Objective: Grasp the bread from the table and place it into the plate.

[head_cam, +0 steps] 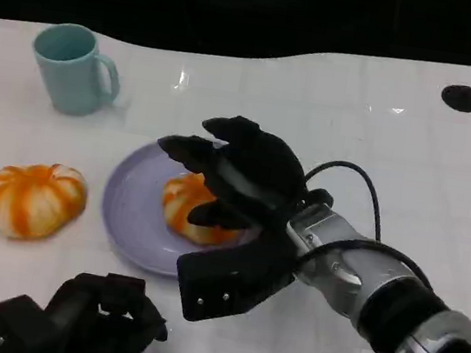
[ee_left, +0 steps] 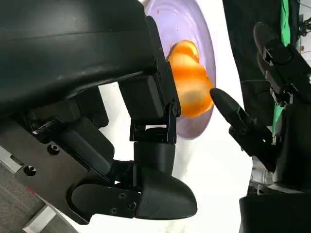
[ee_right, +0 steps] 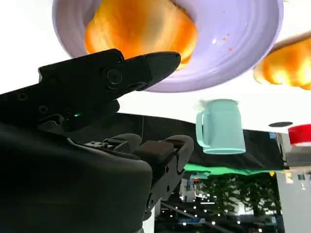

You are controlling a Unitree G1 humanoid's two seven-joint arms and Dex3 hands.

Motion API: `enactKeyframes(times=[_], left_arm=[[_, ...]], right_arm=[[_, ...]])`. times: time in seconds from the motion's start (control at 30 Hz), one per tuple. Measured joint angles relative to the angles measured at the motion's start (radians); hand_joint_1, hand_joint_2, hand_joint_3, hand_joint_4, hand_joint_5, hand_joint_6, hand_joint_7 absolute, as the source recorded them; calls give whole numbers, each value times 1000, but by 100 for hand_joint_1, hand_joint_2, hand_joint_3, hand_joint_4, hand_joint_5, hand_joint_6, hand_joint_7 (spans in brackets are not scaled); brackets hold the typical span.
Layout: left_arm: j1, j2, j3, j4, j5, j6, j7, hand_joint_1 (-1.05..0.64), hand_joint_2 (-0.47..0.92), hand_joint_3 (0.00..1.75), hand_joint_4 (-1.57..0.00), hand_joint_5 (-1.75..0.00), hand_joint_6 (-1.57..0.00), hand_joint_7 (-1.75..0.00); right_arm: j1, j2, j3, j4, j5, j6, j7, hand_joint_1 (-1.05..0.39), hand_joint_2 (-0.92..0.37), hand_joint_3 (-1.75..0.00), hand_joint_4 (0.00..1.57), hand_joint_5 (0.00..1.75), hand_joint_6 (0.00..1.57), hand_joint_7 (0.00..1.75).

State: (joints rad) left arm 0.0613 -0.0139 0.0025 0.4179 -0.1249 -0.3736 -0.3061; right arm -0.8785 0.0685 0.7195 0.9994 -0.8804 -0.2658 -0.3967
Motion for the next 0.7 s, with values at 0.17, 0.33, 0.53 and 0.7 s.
enactKeyframes(times=[0.17,0.33,0.53,0.7], left_arm=[[-1,0,0,0,0,0,0,-105,56,66,-157,-123,-140,-86],[-2,0,0,0,0,0,0,-105,56,67,-157,-123,-139,-86],[-4,-1,1,2,0,-1,0,-105,55,67,-157,-122,-139,-86],[-5,-2,1,2,0,2,0,-105,55,67,-157,-122,-139,-86]], right_arm=[[42,-40,0,-79,-1,-2,2,-67,-92,-19,23,18,35,1],[103,-113,-2,-217,-5,-11,27,-65,-92,-24,26,21,38,2],[216,-207,-31,-413,-3,-25,70,-60,-92,-25,30,26,43,4],[330,-284,-76,-564,14,-64,76,-50,-92,-20,44,35,57,9]])
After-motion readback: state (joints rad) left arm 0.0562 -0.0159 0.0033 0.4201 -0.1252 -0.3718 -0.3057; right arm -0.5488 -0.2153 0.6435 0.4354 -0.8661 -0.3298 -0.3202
